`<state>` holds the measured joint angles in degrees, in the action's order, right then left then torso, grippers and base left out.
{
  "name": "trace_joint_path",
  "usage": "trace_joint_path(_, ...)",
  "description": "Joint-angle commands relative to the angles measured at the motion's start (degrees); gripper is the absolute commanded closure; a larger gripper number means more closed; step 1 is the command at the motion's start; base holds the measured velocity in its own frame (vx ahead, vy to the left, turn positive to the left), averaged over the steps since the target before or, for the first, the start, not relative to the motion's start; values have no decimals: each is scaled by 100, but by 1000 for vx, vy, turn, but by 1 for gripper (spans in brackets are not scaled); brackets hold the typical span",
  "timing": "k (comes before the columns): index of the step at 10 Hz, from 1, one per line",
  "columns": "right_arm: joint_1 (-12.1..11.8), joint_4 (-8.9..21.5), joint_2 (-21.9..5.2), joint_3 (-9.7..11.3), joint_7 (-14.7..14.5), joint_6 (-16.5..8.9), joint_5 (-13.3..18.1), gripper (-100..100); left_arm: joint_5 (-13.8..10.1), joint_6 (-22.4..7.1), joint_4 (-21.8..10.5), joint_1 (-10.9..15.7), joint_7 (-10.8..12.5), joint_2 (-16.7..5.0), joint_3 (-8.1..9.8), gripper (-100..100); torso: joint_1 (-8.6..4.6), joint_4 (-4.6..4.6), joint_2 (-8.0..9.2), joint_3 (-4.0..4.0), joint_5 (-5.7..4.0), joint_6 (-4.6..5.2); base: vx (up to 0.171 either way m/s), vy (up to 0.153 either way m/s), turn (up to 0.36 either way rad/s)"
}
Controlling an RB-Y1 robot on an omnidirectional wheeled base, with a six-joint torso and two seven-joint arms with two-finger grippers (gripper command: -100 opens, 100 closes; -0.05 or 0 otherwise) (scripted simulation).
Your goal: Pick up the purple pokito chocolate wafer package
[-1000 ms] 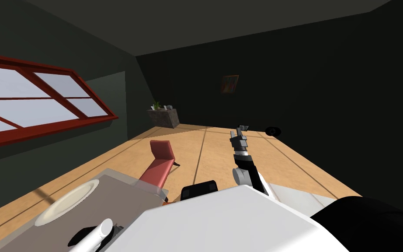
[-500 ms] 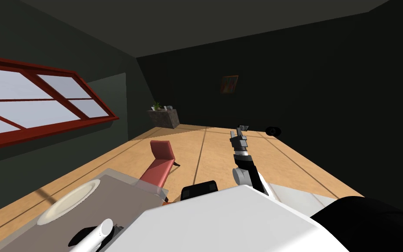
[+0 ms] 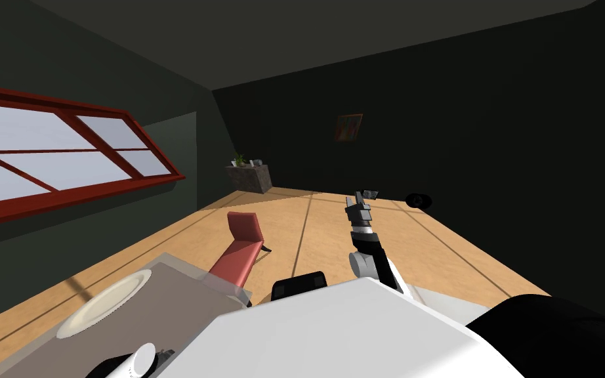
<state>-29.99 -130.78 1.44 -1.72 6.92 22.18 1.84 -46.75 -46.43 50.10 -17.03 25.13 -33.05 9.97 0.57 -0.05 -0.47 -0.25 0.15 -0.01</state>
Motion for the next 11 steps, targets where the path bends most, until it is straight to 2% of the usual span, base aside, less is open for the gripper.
trace_joint_path(1,0,0,0,0,0,0,0,0,-191,88,68,-109,-20,-83,-141,100,0,0,0,0,0,0,82,6,37)
trace_joint_path(2,1,0,0,0,0,0,0,0,-408,234,196,-306,-32,-238,-384,100,3,2,7,4,2,3,90,8,63)
trace_joint_path(3,0,0,0,0,0,0,0,0,-467,234,196,-306,-32,-238,-389,100,4,0,8,4,0,-1,72,0,49)
trace_joint_path(4,1,0,0,0,0,0,0,0,-687,380,325,-504,-44,-392,-635,100,1,2,12,6,2,4,81,-16,60)
trace_joint_path(5,0,0,0,0,0,0,0,0,-743,380,325,-504,-44,-392,-637,100,-4,0,11,5,0,1,72,-14,56)
trace_joint_path(6,1,0,0,0,0,0,0,0,-974,526,454,-702,-56,-546,-884,100,-5,2,13,7,2,4,111,-18,76)
trace_joint_path(7,0,0,0,0,0,0,0,0,-1019,526,454,-702,-56,-546,-884,100,-7,0,3,1,0,2,83,-11,39)
trace_joint_path(8,1,0,0,0,0,0,0,0,-1259,672,583,-899,-68,-701,-1132,100,-4,1,8,4,1,4,93,-5,68)
trace_joint_path(9,0,0,0,0,0,0,0,0,-1296,672,583,-899,-68,-701,-1132,100,-2,1,7,4,2,0,72,-6,42)
trace_joint_path(10,1,0,0,0,0,0,0,0,-1525,818,712,-1097,-80,-855,-1380,100,-1,3,13,7,3,3,77,-6,58)
trace_joint_path(11,1,0,0,0,0,0,0,0,-1572,818,712,-1097,-80,-855,-1380,100,-1,2,15,8,2,-3,64,-12,49)
